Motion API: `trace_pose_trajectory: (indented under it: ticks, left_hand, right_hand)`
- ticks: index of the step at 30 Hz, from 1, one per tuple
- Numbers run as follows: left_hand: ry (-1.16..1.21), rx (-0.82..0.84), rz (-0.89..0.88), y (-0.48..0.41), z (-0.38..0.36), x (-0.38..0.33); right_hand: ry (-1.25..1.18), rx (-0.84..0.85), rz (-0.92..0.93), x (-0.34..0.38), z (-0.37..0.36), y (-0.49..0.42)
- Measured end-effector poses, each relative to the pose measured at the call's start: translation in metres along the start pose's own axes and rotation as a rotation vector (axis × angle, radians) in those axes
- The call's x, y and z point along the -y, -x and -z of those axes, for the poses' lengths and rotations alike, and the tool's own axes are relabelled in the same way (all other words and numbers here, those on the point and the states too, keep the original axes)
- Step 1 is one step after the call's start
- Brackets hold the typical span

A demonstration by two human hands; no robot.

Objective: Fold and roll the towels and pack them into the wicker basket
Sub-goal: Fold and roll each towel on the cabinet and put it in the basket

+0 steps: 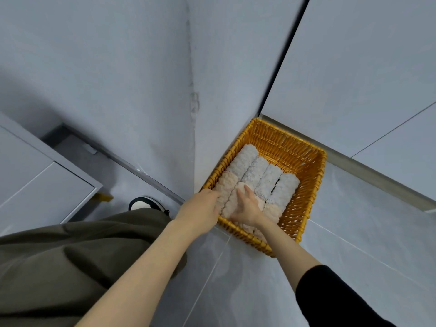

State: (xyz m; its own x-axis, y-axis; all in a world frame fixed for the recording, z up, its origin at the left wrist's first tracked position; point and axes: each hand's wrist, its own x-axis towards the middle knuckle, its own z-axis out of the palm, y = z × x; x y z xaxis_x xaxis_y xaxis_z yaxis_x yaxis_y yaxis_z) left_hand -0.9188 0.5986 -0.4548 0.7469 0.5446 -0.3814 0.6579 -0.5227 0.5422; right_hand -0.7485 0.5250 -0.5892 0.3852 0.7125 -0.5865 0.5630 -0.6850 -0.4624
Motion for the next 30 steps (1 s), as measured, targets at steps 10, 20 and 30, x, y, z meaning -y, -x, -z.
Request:
trace_pose_trajectory:
  ticks: [10, 20, 30]
  left_hand:
    - [-0.01, 0.011, 0.011, 0.002, 0.003, 0.006]
    - [0.08, -0.078, 0.0, 0.019, 0.032, -0.018]
    - [0.383, -0.373, 0.003, 0.078, 0.101, -0.043]
  right_hand:
    - [0.07, -0.059, -0.035, 0.001, -0.015, -0.008]
    - [-0.138, -0.343, 0.211, 0.039, 0.051, 0.06]
    - [-0.372, -0.383, 0.611, 0.123, 0.123, 0.2]
